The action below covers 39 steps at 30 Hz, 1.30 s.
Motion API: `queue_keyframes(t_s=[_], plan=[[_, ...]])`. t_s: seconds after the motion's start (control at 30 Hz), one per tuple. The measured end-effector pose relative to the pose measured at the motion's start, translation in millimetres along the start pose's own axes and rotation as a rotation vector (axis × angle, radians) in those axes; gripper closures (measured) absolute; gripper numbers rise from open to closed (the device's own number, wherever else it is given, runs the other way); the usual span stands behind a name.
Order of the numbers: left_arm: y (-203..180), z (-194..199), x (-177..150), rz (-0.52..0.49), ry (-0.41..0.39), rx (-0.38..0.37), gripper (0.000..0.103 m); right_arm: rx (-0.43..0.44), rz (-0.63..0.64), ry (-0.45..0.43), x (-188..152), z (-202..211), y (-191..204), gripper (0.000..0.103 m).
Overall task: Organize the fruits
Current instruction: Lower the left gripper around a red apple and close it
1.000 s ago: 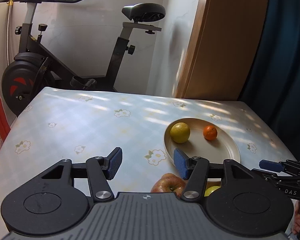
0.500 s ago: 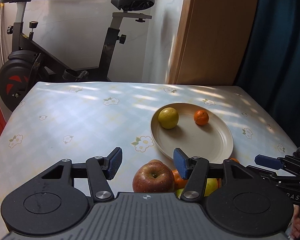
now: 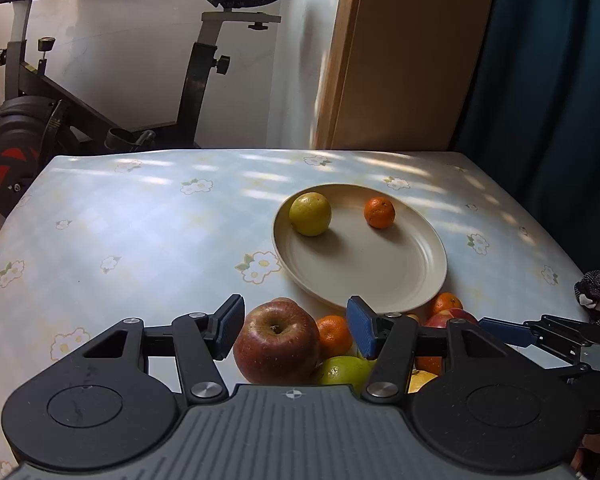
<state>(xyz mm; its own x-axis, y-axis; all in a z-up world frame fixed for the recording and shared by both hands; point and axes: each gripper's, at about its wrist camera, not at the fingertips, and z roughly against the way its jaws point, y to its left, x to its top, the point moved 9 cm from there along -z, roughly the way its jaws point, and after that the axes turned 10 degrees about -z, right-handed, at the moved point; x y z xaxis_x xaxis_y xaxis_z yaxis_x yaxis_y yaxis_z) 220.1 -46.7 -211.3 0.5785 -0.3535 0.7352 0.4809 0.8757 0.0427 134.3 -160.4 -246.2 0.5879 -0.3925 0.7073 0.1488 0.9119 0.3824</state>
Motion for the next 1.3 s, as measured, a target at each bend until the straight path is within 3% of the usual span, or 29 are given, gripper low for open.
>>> queue_keyframes(t_s=[0.17, 0.37, 0.57, 0.73, 0.9, 1.03, 1.3], plan=[[-8, -5, 1, 0.006, 0.011, -0.041, 0.044, 0.013, -0.072, 0.019, -5, -8, -7, 0.039], [-25, -15, 3, -0.019, 0.03, -0.107, 0.045, 0.019, -0.011, 0.015, -5, -3, -5, 0.043], [-51, -29, 11, -0.071, 0.047, -0.184, 0.046, 0.01, 0.07, -0.009, -4, 10, -2, 0.052], [-56, -34, 10, -0.054, 0.05, -0.201, 0.048, 0.035, 0.029, -0.01, -4, 7, -7, 0.048], [-51, -35, 7, -0.044, 0.07, -0.195, 0.05, 0.081, -0.109, 0.005, -6, -7, -16, 0.04], [-51, -38, 5, -0.036, 0.08, -0.205, 0.05, 0.095, -0.101, 0.003, -6, -8, -18, 0.042], [-70, -44, 4, -0.048, 0.1, -0.282, 0.061, -0.001, 0.011, -0.015, -7, 7, -21, 0.042]])
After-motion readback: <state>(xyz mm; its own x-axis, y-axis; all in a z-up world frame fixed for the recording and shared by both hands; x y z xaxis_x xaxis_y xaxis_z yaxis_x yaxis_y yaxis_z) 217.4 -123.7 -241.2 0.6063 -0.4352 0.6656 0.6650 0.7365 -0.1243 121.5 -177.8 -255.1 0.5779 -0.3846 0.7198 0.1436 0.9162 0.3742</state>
